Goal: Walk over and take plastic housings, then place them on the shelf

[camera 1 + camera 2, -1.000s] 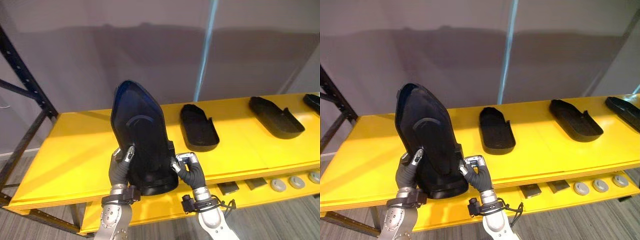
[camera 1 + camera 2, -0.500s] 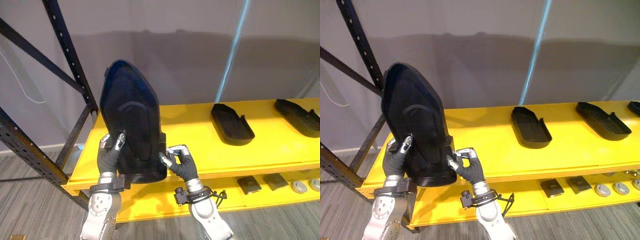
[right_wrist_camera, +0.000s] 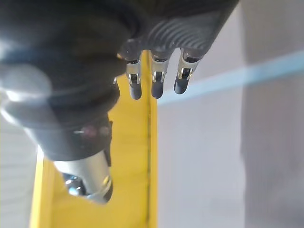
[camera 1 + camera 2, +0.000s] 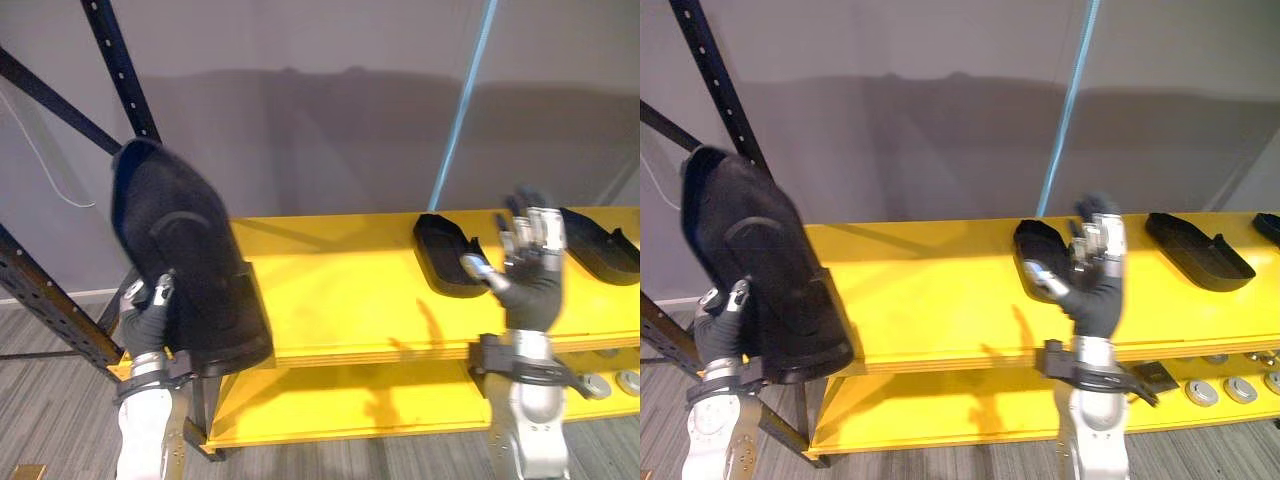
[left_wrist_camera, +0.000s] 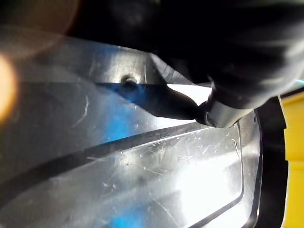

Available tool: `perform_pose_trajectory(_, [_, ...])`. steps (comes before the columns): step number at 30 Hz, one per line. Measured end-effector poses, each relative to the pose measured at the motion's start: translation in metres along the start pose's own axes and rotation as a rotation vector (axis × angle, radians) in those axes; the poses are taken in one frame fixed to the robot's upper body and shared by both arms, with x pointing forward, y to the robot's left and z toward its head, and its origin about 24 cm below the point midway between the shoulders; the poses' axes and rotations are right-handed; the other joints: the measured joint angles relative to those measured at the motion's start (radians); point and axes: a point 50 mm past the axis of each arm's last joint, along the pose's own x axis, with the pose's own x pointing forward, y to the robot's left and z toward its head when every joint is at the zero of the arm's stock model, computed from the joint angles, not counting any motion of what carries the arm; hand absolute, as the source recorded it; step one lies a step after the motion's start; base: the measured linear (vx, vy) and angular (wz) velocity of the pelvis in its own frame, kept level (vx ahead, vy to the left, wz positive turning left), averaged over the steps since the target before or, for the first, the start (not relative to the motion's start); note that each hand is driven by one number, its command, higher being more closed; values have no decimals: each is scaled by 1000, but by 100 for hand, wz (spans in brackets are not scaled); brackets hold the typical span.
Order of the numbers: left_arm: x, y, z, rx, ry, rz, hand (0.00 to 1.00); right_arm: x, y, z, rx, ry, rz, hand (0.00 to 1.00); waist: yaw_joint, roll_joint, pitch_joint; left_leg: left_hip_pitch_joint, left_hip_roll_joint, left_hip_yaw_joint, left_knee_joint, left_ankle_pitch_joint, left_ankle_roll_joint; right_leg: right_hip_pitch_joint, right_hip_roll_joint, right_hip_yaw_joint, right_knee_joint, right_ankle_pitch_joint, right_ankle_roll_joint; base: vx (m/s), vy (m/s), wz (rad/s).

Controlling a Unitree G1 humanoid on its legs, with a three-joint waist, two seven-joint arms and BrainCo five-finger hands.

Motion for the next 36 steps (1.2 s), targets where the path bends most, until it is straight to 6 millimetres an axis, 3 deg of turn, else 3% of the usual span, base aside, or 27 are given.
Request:
perform_pose_trajectory(2, [5, 7, -8, 11, 41, 6, 100, -13, -38, -2, -103, 31, -179, 0, -15, 9, -3, -9, 0, 4, 0, -2, -2, -12, 0, 7, 0, 0, 0, -48, 30, -6])
perform_pose_trajectory(3, [7, 9, -10, 18, 48, 7, 100, -17, -47, -5, -132, 53, -215, 0, -20, 10, -3, -14, 0, 8, 0, -2, -2, -19, 0, 13, 1, 0, 0, -63, 34, -21])
perform_pose_trajectory(5, [22, 22, -11, 5, 77, -6, 100, -49, -87, -30, -328, 245, -367, 0, -32, 13, -3, -48, 2, 32, -1, 1, 2, -75, 3, 48, 10, 7, -4, -68, 33, -29])
perform_pose_trajectory(6, [26, 25, -10, 12, 80, -9, 100, -60, -96, -37, -367, 307, -398, 0, -37, 15, -2, -57, 2, 36, 0, 3, 4, -88, 3, 52, 10, 11, -4, -62, 34, -26])
perform_pose_trajectory(8, [39, 35, -9, -10, 103, -27, 100, -111, -126, -61, -517, 596, -474, 0, -45, 21, 22, -70, -1, 67, 0, 6, 8, -121, 2, 84, 11, 27, -1, -43, 32, -35])
perform_pose_trajectory(9, [42, 37, -9, -11, 107, -32, 100, -125, -132, -65, -544, 663, -485, 0, -45, 23, 30, -70, -1, 77, 0, 6, 8, -128, 2, 96, 14, 27, -1, -33, 22, -44])
perform_pose_trajectory(12, [66, 39, 6, -25, 87, -71, 100, -199, -151, -79, -636, 1005, -545, 0, -55, 21, 76, -111, 6, 101, 25, -4, 2, -183, 5, 124, 40, 28, 0, -46, 9, -24])
perform_pose_trajectory(15, [87, 32, 23, -17, 55, -115, 100, -249, -151, -84, -614, 1220, -593, 0, -57, 16, 127, -165, 17, 112, 100, -36, 1, -223, 6, 141, 68, 28, 0, -42, 8, -15])
perform_pose_trajectory(19, [106, 19, 34, 4, 44, -172, 100, -275, -147, -88, -562, 1357, -564, 0, -46, 14, 158, -205, 37, 137, 175, -79, -2, -252, 13, 162, 85, 27, -2, -28, 12, -20])
perform_pose_trajectory(21, [125, 4, 50, 33, 16, -213, 100, -285, -140, -96, -519, 1434, -497, 0, -34, 2, 191, -237, 52, 147, 222, -102, -3, -268, 17, 163, 97, 26, -3, -32, 1, -6])
perform_pose_trajectory(25, [148, -13, 64, 34, 10, -224, 100, -291, -119, -118, -371, 1546, -357, 0, -20, -14, 236, -302, 77, 152, 310, -141, 4, -303, 18, 163, 124, 23, -6, -20, 0, 0])
perform_pose_trajectory(31, [171, -29, 87, 110, 7, -272, 100, -278, -90, -145, -263, 1579, -182, 0, 8, -22, 297, -389, 105, 165, 429, -193, 19, -360, 3, 160, 191, 0, -3, -16, 26, 5])
perform_pose_trajectory(32, [174, -32, 95, 120, -8, -277, 0, -276, -88, -148, -257, 1579, -173, 0, 16, -25, 301, -399, 107, 167, 443, -200, 22, -367, 1, 160, 199, -4, -2, -7, 39, 6])
perform_pose_trajectory(36, [181, -32, 111, 140, -34, -267, 0, -272, -83, -152, -237, 1576, -163, 0, 23, -36, 309, -424, 112, 171, 466, -209, 24, -384, -3, 160, 211, -6, -2, 14, 34, 2])
